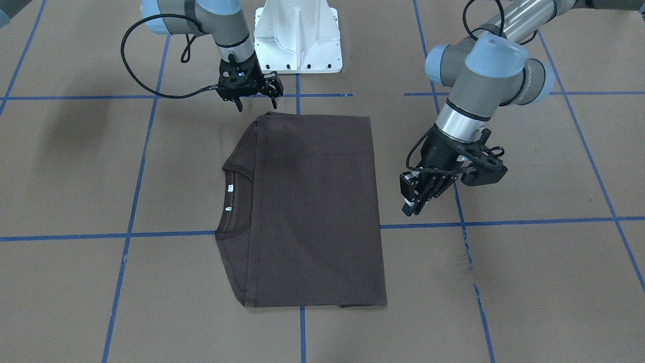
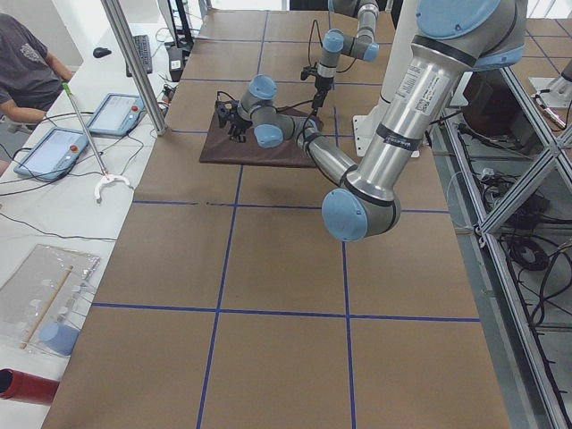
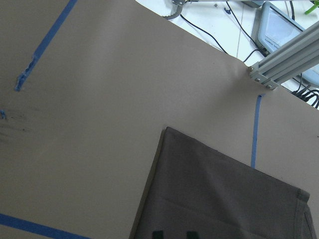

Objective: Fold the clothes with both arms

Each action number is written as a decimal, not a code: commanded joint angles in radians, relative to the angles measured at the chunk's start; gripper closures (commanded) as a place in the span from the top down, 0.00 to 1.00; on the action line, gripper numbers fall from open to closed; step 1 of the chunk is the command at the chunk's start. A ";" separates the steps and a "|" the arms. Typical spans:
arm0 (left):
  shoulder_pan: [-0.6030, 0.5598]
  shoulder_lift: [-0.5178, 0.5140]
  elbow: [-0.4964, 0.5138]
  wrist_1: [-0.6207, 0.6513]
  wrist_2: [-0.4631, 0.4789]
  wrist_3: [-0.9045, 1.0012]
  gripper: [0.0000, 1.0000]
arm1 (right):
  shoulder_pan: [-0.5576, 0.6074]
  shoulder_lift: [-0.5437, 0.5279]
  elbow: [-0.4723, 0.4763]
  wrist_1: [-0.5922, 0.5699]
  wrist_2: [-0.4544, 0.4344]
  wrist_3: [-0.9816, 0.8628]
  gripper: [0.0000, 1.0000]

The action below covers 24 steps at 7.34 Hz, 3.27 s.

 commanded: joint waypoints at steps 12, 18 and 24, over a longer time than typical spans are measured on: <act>-0.005 0.008 -0.041 0.035 -0.022 -0.001 0.28 | -0.007 0.032 -0.088 -0.009 -0.020 0.256 0.00; 0.001 0.008 -0.074 0.073 -0.024 -0.045 0.28 | -0.012 -0.025 -0.024 -0.010 -0.015 0.256 0.00; 0.000 0.008 -0.084 0.085 -0.022 -0.047 0.28 | -0.021 -0.032 -0.027 -0.012 -0.017 0.253 0.65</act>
